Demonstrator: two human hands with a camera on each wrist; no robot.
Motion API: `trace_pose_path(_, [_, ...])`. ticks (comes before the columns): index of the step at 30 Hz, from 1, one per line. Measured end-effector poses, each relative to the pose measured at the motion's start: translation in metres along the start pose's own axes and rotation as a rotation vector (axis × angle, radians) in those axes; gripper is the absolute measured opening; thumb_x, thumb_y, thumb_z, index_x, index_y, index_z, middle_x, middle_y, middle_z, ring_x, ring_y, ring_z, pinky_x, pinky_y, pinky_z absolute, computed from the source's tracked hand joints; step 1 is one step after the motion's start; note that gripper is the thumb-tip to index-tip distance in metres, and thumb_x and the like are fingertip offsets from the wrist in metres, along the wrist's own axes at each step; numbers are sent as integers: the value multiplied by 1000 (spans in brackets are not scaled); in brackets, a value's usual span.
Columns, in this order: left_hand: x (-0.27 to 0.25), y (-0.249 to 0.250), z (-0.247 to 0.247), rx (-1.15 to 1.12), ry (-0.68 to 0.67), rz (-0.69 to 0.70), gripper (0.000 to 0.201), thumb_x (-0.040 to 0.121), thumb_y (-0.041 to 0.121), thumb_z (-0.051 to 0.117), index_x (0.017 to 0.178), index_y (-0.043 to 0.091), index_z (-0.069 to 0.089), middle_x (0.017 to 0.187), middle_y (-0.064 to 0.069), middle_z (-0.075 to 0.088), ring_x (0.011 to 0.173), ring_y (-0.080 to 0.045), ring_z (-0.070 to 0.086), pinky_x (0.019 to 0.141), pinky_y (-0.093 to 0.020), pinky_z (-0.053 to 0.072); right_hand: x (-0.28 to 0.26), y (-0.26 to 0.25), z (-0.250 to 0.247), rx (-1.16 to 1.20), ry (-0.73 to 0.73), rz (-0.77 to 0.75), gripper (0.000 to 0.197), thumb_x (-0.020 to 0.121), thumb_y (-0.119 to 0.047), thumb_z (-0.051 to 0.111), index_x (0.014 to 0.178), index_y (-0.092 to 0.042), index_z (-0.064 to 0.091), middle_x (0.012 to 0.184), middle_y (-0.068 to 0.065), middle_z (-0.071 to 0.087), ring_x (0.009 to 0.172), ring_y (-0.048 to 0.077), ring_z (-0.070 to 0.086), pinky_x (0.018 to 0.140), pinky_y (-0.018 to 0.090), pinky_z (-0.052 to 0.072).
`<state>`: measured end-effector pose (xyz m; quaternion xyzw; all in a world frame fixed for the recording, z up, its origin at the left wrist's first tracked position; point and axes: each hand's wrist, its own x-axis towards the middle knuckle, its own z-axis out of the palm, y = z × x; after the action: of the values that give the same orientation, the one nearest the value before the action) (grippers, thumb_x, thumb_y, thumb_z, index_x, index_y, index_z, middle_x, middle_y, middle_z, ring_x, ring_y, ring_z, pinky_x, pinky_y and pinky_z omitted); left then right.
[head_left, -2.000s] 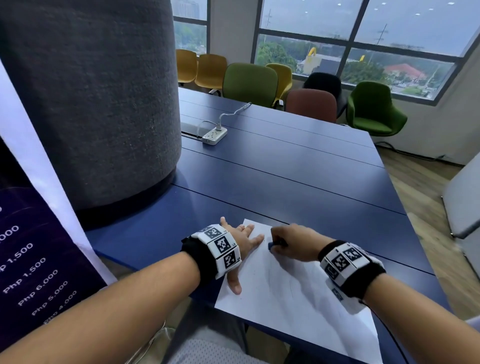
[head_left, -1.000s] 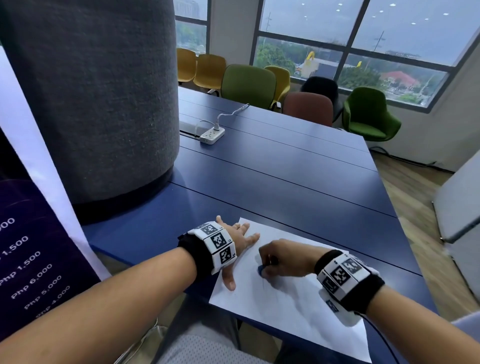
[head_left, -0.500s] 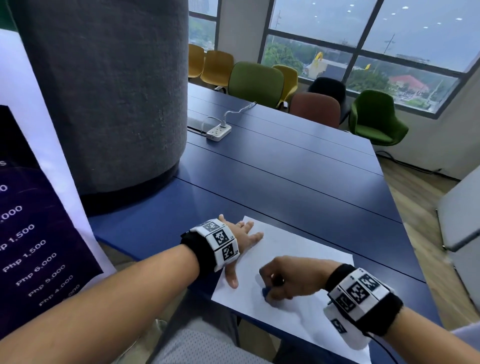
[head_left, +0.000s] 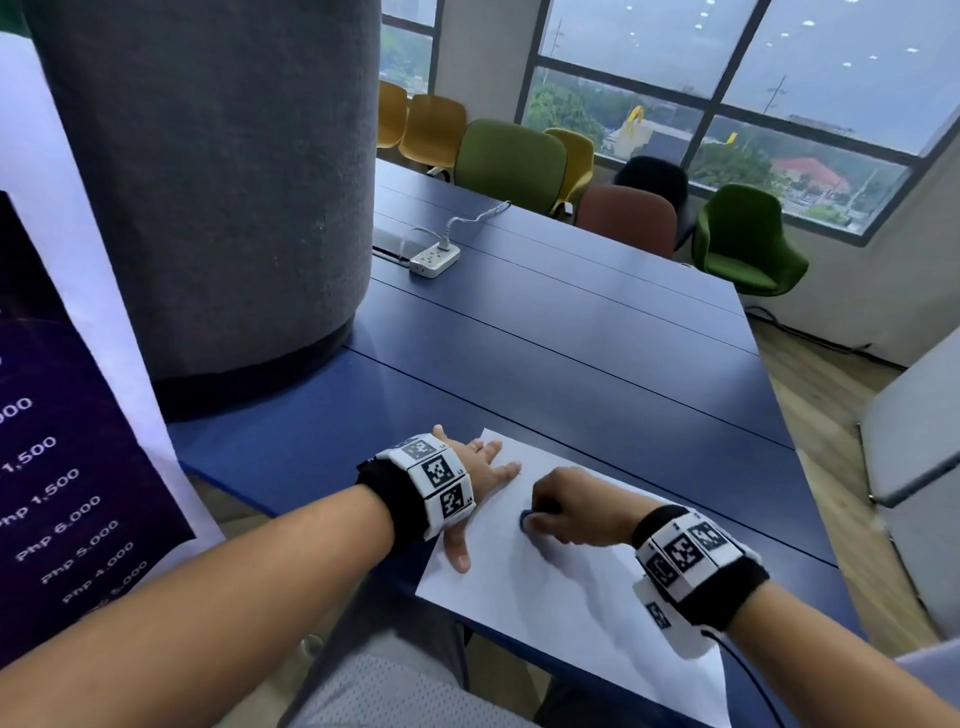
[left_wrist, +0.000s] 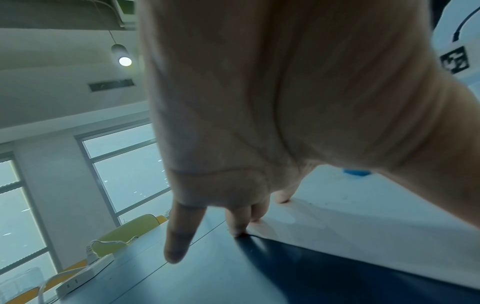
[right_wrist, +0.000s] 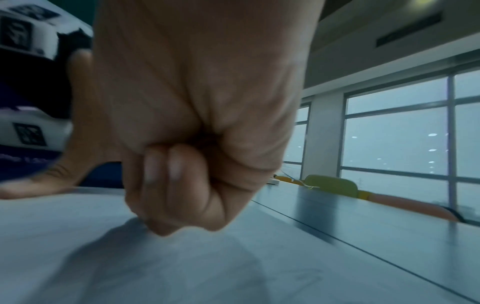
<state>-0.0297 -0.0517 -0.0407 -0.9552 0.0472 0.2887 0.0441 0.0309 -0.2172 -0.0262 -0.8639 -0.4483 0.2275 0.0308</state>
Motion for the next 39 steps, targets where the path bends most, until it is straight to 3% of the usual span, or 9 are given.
trace_pose_path(4, [-1, -2, 1, -13, -6, -1, 144, 58, 53, 88, 154, 29, -16, 163, -8, -19, 151, -27, -10, 107, -73, 2, -9, -12, 6, -4, -290, -44, 30, 88, -36, 60, 76, -9, 66, 64, 2, 63, 49, 14, 52, 52, 24, 46])
trace_pose_path(9, [0, -3, 2, -21, 13, 14, 144, 58, 55, 87, 154, 29, -16, 163, -8, -18, 151, -26, -10, 107, -74, 3, 1, -5, 1, -32, 5, -18, 33, 91, -34, 59, 76, -6, 66, 61, -4, 60, 42, 3, 48, 43, 7, 35])
trace_pose_path(14, [0, -4, 3, -19, 5, 11, 144, 58, 56, 87, 154, 30, -16, 163, -8, -19, 150, -26, -11, 108, -73, 2, -9, -15, 7, 30, -231, -32, 27, 88, -36, 62, 76, -13, 67, 63, 1, 63, 49, 15, 52, 55, 26, 48])
trace_pose_path(18, [-1, -3, 1, -35, 4, 19, 143, 59, 54, 87, 154, 29, -16, 162, -9, -19, 150, -26, -12, 108, -74, 2, 1, -4, 6, -4, 19, 1, 30, 89, -34, 59, 77, -8, 66, 69, 4, 67, 53, 12, 52, 53, 20, 41])
trace_pose_path(22, [0, -4, 3, -29, 2, 9, 144, 58, 55, 88, 153, 30, -17, 162, -8, -20, 150, -26, -13, 108, -73, 1, -11, -14, 7, -24, -232, -76, 24, 88, -35, 62, 83, -12, 69, 64, -4, 63, 47, 4, 50, 52, 16, 43])
trace_pose_path(26, [-1, -3, 1, -39, -5, 19, 142, 60, 54, 87, 154, 30, -17, 162, -8, -20, 150, -26, -13, 109, -73, 0, -4, -4, 3, -77, 20, -61, 20, 87, -36, 63, 86, -17, 68, 83, 0, 69, 70, 14, 57, 66, 27, 48])
trace_pose_path(31, [-1, -3, 2, -32, -12, 6, 144, 59, 55, 87, 153, 30, -18, 162, -7, -22, 150, -25, -14, 109, -72, 0, -16, -11, 10, -33, -158, -193, 14, 85, -31, 66, 80, -22, 57, 74, -7, 55, 67, 14, 49, 63, 27, 43])
trace_pose_path(35, [-2, -5, 1, -45, -6, 23, 142, 60, 54, 87, 154, 30, -16, 162, -7, -20, 150, -26, -14, 109, -73, 0, -3, 5, 5, -84, 63, -129, 19, 87, -34, 63, 75, -27, 50, 65, -14, 48, 67, 14, 49, 62, 28, 41])
trace_pose_path(39, [1, -5, 3, -35, -10, 7, 144, 58, 56, 87, 153, 32, -19, 162, -5, -23, 150, -24, -15, 108, -72, 0, -10, -3, 10, 42, -238, -168, 18, 82, -32, 70, 77, -19, 58, 66, -10, 55, 58, 5, 47, 59, 21, 41])
